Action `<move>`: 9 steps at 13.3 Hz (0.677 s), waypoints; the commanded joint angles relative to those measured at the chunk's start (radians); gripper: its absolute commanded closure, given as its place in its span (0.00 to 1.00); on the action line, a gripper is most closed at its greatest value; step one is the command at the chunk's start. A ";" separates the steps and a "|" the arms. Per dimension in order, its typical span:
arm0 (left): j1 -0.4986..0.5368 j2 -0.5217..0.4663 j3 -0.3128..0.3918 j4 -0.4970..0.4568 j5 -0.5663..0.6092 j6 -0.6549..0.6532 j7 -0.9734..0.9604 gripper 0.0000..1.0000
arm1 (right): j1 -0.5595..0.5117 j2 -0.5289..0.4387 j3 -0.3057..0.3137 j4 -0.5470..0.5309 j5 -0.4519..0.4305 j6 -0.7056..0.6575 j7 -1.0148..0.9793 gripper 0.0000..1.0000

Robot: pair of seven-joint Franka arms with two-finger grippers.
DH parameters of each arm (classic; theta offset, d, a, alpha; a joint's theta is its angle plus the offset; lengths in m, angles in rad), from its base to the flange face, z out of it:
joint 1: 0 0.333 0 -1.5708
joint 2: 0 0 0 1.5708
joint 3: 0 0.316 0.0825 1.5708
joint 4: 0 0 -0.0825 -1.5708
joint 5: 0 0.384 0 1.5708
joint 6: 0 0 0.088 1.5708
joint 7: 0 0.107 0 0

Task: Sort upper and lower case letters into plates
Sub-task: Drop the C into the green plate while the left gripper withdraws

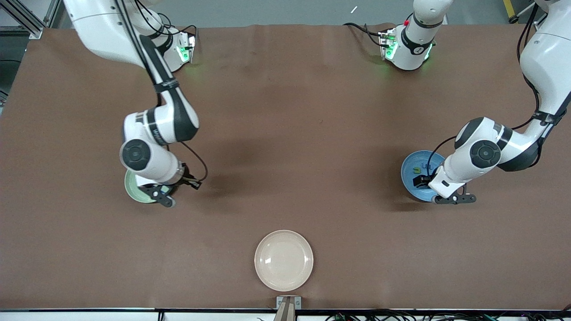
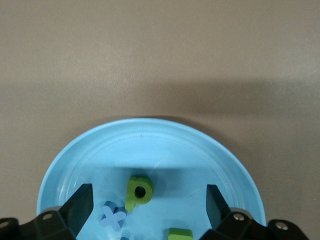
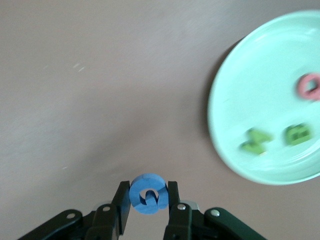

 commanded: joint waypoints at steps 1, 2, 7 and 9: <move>0.009 -0.008 -0.007 0.009 0.003 0.001 0.006 0.01 | -0.074 -0.048 0.020 -0.086 -0.010 0.015 -0.074 1.00; 0.009 -0.005 -0.007 0.015 0.000 0.000 0.021 0.01 | -0.095 -0.046 0.020 -0.088 -0.011 0.018 -0.083 1.00; -0.115 -0.048 0.069 0.098 -0.223 -0.013 0.168 0.01 | -0.203 -0.035 0.020 -0.149 -0.011 0.127 -0.192 1.00; -0.260 -0.120 0.213 0.128 -0.393 -0.029 0.263 0.01 | -0.224 -0.035 0.020 -0.177 -0.011 0.156 -0.215 1.00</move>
